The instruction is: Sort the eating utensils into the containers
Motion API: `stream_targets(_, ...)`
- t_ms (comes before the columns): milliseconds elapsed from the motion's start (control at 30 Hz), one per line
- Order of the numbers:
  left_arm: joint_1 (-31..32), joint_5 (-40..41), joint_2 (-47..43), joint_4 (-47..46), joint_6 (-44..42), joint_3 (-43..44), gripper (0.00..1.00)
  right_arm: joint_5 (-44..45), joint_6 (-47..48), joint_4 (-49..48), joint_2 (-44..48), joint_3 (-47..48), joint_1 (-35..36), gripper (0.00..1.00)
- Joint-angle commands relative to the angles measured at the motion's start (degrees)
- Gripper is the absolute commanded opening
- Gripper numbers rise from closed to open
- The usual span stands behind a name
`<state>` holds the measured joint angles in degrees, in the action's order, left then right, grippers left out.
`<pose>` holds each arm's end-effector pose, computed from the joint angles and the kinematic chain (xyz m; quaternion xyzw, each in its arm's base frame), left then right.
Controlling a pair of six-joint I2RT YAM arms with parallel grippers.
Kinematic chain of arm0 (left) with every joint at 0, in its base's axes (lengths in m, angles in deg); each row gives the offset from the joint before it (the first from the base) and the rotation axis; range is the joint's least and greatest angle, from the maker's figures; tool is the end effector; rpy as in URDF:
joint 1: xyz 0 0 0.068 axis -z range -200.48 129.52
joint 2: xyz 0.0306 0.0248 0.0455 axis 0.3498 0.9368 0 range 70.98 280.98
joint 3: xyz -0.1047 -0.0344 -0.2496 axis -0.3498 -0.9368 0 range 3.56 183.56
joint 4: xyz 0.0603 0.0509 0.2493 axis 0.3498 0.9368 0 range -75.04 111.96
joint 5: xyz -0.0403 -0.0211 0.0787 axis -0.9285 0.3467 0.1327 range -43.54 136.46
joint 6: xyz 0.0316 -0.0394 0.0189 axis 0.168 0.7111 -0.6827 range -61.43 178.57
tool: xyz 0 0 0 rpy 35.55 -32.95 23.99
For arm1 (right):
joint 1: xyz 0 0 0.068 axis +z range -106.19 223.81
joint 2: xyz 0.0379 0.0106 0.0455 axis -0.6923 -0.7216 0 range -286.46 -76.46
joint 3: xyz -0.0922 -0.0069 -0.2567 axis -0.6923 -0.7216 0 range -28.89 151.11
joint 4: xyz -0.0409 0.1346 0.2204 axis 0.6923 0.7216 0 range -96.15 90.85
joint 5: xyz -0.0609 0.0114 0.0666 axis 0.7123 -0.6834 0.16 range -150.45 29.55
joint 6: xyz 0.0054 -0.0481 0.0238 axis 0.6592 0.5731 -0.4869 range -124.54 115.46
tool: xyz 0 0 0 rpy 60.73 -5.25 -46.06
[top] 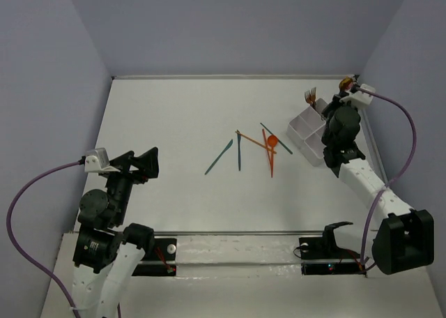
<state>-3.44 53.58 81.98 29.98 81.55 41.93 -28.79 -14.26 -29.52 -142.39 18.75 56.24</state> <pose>0.0564 -0.0127 0.3533 -0.0807 0.6224 -0.2295 0.7439 0.2654 0.0393 0.3438 0.1858 0.6540 -0.0444 0.7320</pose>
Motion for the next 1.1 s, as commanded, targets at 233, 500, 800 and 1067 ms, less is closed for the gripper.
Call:
stream_targets(233,2.2,0.0,-1.4,-3.0,-1.2,0.0,0.99,9.0,8.6,-31.7,-10.6,-5.6,-12.3,0.07)
stream_targets(500,3.3,0.3,-2.0,-3.1,-1.2,0.0,0.99,7.5,7.3,-30.2,-14.0,-7.0,-13.7,0.07)
stream_targets(800,3.8,0.4,-2.0,-3.0,-1.2,0.0,0.99,6.1,6.5,-31.5,-15.3,-10.3,-13.7,0.07)
stream_targets(1067,3.8,0.4,-1.9,-2.9,-1.2,0.0,0.99,8.6,9.0,-34.5,-17.3,-11.7,-11.0,0.1)
